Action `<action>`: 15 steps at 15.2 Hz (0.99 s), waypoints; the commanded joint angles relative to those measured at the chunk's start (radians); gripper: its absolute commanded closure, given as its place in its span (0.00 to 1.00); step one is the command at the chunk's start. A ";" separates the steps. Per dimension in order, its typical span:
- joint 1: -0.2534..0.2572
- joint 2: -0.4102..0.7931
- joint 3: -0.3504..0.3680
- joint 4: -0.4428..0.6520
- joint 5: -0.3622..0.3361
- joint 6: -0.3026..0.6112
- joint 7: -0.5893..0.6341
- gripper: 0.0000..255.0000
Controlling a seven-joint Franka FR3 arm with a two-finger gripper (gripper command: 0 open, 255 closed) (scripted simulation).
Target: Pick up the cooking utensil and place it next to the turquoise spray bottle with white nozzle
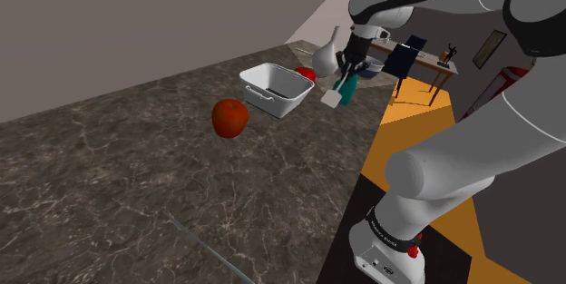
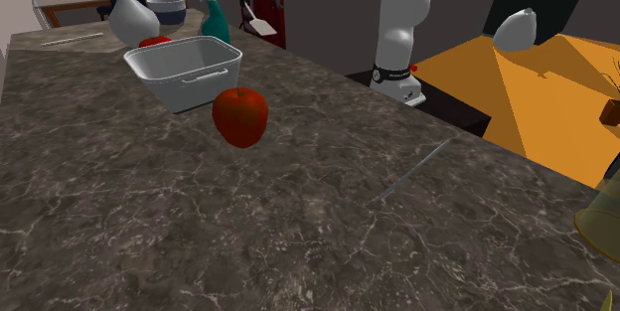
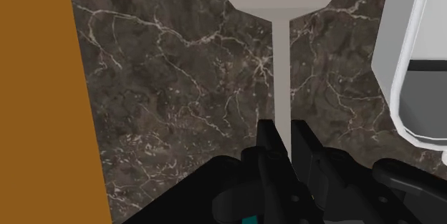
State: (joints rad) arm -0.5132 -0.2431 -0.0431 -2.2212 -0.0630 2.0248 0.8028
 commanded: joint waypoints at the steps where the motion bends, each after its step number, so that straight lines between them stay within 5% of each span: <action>1: 0.001 0.007 0.001 -0.023 0.000 0.030 0.003 1.00; 15: -0.001 0.082 -0.002 -0.143 -0.005 0.225 0.012 1.00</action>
State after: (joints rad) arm -0.5147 -0.1682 -0.0453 -2.3571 -0.0683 2.2354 0.8128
